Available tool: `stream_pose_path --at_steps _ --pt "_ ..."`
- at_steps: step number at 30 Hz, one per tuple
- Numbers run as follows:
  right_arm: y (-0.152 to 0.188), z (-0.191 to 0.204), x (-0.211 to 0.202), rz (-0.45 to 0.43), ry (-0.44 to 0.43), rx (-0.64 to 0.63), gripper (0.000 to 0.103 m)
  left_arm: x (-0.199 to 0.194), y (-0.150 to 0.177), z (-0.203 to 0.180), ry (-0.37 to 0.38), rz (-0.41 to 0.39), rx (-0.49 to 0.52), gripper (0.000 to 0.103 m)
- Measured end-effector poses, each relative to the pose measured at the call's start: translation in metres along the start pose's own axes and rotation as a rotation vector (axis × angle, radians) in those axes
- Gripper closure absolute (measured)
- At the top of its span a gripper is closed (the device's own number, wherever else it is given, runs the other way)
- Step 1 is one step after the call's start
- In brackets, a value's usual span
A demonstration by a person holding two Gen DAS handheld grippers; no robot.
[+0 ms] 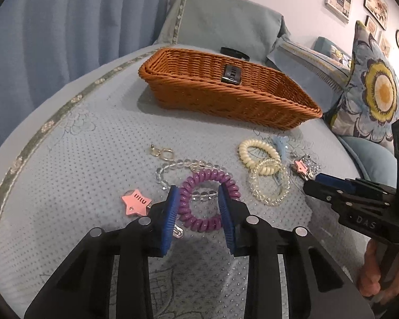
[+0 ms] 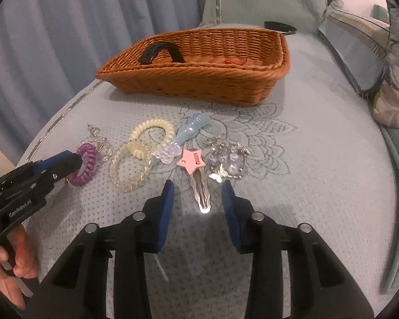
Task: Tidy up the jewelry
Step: 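Grasp the purple coil hair tie with the left tool while the right grasps the star clip, then carry both items over the basket and open both tools to release them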
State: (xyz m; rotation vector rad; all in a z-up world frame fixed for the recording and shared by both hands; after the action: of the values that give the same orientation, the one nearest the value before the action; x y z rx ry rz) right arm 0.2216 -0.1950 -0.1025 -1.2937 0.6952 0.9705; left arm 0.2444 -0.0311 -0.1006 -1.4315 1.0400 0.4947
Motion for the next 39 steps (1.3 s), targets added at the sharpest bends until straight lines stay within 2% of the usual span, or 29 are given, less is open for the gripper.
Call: stream_pose_path --at_steps 4,8,9,10,11,17,24,31,35,39 --pt "-0.007 0.005 0.008 0.015 0.033 -0.017 0.069 0.012 0.0 0.006 -0.006 0.047 -0.023 0.075" --pt "-0.012 0.009 0.012 0.012 0.071 -0.03 0.07 0.014 -0.001 0.003 -0.035 0.047 0.001 0.076" --pt "-0.012 0.01 0.012 0.009 0.077 -0.036 0.076 0.014 -0.001 0.003 -0.044 0.046 0.003 0.08" --pt "-0.012 0.011 0.012 0.007 0.072 -0.041 0.087 0.014 -0.001 0.003 -0.043 0.046 0.004 0.091" --pt "-0.011 0.012 0.012 0.006 0.062 -0.047 0.09 0.014 -0.001 0.002 -0.036 0.049 0.006 0.094" --pt "-0.006 0.012 0.003 -0.025 0.013 -0.05 0.091 0.002 0.002 -0.008 -0.018 0.023 0.05 0.094" --pt "0.002 0.011 -0.017 -0.095 -0.044 -0.037 0.091 -0.023 -0.005 -0.008 0.049 -0.068 0.027 0.094" --pt "0.002 0.013 -0.043 -0.174 -0.083 -0.032 0.091 -0.046 -0.013 -0.015 0.07 -0.159 0.002 0.094" --pt "-0.01 0.014 -0.067 -0.23 -0.072 -0.051 0.091 -0.061 -0.025 -0.024 0.069 -0.216 0.003 0.094" --pt "-0.038 0.011 -0.096 -0.298 -0.044 -0.078 0.091 -0.074 -0.045 -0.035 0.059 -0.266 0.006 0.094"
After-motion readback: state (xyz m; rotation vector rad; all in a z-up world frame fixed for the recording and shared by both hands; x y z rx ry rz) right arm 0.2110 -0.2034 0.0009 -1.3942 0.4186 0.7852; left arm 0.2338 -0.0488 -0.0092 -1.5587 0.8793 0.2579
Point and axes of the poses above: each gripper's, at about its wrist camera, not at the fingertips, and x roughly the way its jaws point, z to its left, y to its underside, the point moved 7 cm from there along x, roughly the way its jaws point, and after that the axes turned 11 degrees about z, right-handed, at the moved point
